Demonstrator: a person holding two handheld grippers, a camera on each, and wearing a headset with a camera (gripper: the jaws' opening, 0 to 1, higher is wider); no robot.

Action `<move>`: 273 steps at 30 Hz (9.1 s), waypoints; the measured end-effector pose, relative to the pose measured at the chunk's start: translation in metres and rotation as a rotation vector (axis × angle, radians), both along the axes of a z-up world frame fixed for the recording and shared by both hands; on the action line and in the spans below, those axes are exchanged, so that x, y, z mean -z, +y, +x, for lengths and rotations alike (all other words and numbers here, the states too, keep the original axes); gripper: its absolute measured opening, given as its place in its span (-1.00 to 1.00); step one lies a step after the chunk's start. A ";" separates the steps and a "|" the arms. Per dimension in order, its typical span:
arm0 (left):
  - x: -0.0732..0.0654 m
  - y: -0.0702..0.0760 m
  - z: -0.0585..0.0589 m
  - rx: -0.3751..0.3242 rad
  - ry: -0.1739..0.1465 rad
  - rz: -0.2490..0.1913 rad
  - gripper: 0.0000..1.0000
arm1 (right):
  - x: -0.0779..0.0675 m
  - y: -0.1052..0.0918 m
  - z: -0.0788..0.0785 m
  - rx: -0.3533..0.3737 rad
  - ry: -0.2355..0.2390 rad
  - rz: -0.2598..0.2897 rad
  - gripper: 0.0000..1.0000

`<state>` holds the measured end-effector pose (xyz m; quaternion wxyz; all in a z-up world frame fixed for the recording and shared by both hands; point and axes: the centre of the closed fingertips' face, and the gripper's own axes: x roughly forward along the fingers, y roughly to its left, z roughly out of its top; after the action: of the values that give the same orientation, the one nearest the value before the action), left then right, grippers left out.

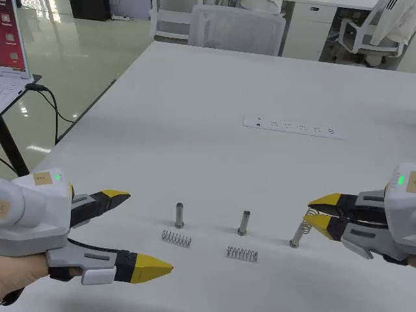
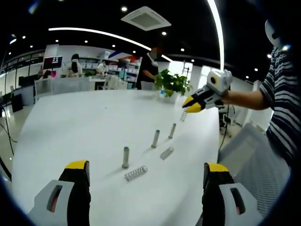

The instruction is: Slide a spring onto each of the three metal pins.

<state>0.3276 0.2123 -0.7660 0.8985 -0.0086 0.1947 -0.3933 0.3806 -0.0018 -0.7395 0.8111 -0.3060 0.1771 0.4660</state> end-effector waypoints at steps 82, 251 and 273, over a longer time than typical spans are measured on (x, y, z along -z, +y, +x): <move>-0.002 0.001 -0.001 -0.029 0.020 -0.026 0.93 | 0.076 -0.006 0.023 0.078 0.119 -0.049 -0.75; 0.008 -0.055 -0.023 0.191 0.057 0.033 0.67 | 0.070 0.062 -0.055 -0.295 0.237 -0.174 -0.85; 0.013 -0.120 -0.019 0.347 0.052 0.027 0.01 | 0.055 0.067 -0.074 -0.336 0.221 -0.158 -0.85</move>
<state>0.3087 0.0921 -0.7794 0.8120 0.0270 0.2214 -0.5394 0.3064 0.0654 -0.7946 0.6711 -0.3409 0.2477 0.6099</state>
